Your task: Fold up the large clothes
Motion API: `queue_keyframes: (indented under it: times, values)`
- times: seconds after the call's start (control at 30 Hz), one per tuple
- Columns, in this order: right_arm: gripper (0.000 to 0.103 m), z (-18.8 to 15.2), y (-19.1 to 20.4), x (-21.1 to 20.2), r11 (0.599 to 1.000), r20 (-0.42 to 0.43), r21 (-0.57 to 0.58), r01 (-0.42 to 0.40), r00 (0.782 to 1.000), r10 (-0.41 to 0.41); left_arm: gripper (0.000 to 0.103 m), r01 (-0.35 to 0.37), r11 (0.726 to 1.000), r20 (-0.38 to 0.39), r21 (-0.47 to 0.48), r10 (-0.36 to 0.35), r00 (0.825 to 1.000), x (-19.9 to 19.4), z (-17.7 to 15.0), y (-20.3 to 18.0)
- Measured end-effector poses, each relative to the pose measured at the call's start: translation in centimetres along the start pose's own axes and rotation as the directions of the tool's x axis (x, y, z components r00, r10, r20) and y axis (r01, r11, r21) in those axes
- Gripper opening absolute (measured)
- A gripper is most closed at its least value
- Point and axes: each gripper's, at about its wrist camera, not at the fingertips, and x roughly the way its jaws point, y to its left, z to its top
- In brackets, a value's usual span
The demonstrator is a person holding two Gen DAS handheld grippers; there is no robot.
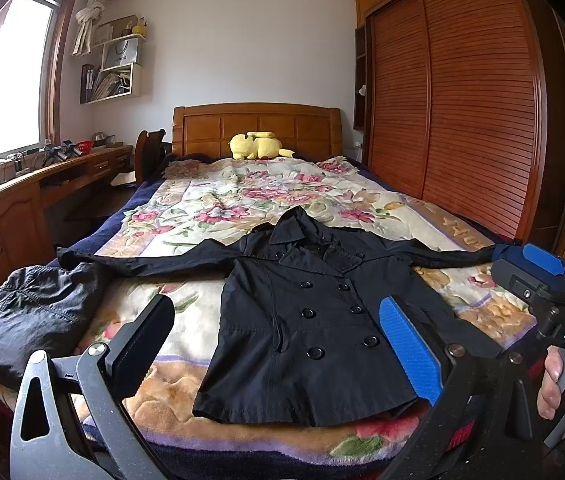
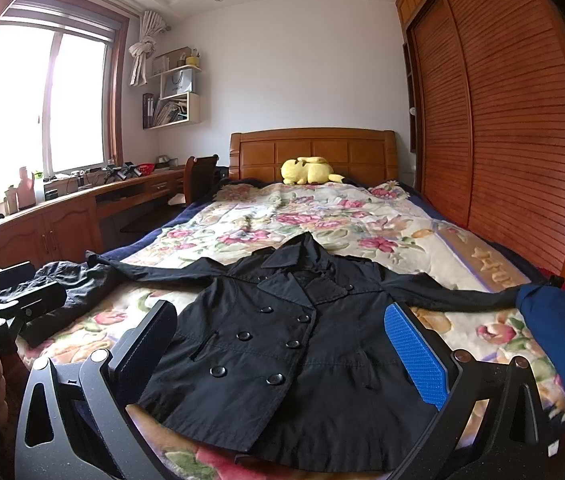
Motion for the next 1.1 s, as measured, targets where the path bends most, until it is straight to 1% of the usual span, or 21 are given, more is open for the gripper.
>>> queue_keyframes:
  times: [0.3, 0.5, 0.6, 0.7, 0.87, 1.03, 1.1]
  values:
    - [0.103, 0.0, -0.1, 0.0, 1.000, -0.001, 0.001, -0.003, 1.000, 0.003, 0.103, -0.001, 1.000, -0.003, -0.003, 0.001, 1.000, 0.2, -0.1, 0.2]
    - [0.103, -0.4, 0.1, 1.3, 0.999, -0.020, -0.009, -0.031, 0.999, 0.030, 0.103, -0.029, 1.000, -0.031, -0.004, 0.029, 0.999, 2.2, -1.2, 1.1]
    - [0.103, -0.7, 0.3, 2.8, 0.999, -0.038, -0.016, -0.049, 0.998, 0.048, 0.103, -0.022, 1.000, -0.066, -0.013, 0.021, 0.998, 4.2, -2.0, 2.2]
    - [0.103, -0.9, 0.3, 4.7, 0.998, -0.060, -0.021, -0.065, 0.996, 0.063, 0.103, -0.057, 0.998, -0.087, -0.016, 0.055, 0.995, 6.0, -2.8, 3.4]
    - [0.103, -1.4, 0.3, 9.2, 0.995, -0.108, -0.023, -0.099, 0.989, 0.096, 0.103, -0.086, 0.996, -0.127, -0.015, 0.084, 0.988, 9.0, -3.8, 5.8]
    - [0.103, -1.0, 0.2, 13.6, 0.992, -0.143, -0.030, -0.119, 0.983, 0.114, 0.103, -0.119, 0.993, -0.166, -0.015, 0.114, 0.979, 12.5, -4.2, 8.5]
    - [0.103, -0.5, 0.3, 14.8, 0.992, -0.146, -0.036, -0.123, 0.982, 0.117, 0.103, -0.121, 0.992, -0.179, -0.017, 0.116, 0.977, 13.8, -4.2, 9.4]
